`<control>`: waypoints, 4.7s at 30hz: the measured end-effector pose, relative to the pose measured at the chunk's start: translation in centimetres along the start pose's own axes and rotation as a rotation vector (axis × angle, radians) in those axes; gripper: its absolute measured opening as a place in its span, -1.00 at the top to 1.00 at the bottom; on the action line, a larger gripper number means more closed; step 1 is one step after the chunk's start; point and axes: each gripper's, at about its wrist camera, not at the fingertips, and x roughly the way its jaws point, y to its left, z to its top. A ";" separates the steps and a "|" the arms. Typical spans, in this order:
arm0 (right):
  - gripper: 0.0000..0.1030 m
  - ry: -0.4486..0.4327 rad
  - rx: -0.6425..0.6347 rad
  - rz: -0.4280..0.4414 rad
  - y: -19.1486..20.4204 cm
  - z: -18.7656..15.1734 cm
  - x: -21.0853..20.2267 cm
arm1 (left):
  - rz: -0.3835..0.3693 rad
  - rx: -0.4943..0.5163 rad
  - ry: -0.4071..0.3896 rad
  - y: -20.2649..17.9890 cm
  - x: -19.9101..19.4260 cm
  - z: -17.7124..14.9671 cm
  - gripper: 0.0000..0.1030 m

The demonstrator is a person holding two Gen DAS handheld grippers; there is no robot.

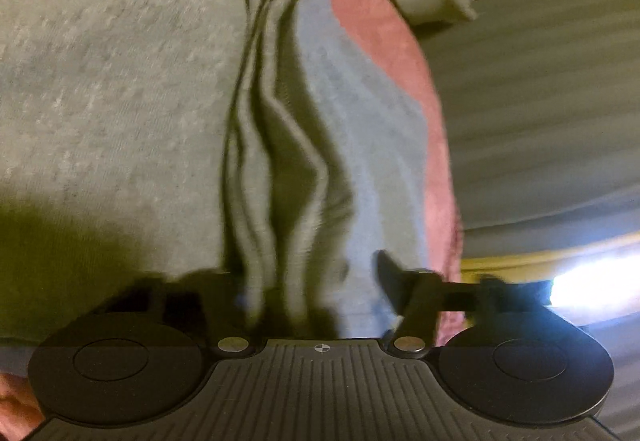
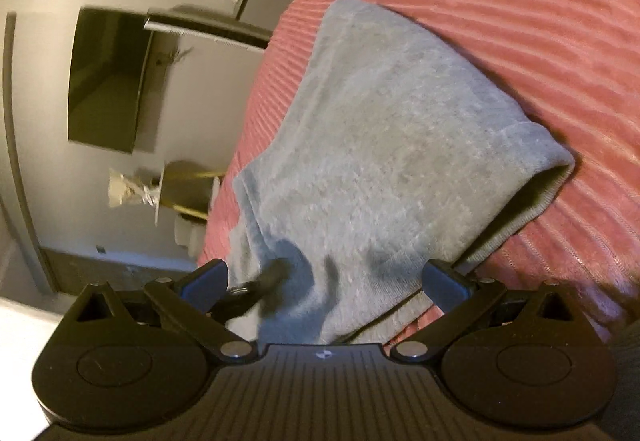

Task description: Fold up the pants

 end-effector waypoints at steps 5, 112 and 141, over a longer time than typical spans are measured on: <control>-1.00 0.030 -0.014 -0.001 0.4 -0.4 0.5 | -0.065 -0.025 -0.063 0.6 -1.7 -0.1 0.62; -1.00 -0.123 -0.591 -0.718 6.3 0.7 7.0 | 0.569 -0.010 -0.753 4.0 -22.6 -2.4 -0.87; -1.00 -0.158 -0.582 -0.749 6.1 0.8 7.9 | 0.403 -0.324 -0.754 20.2 -30.7 -2.0 -0.74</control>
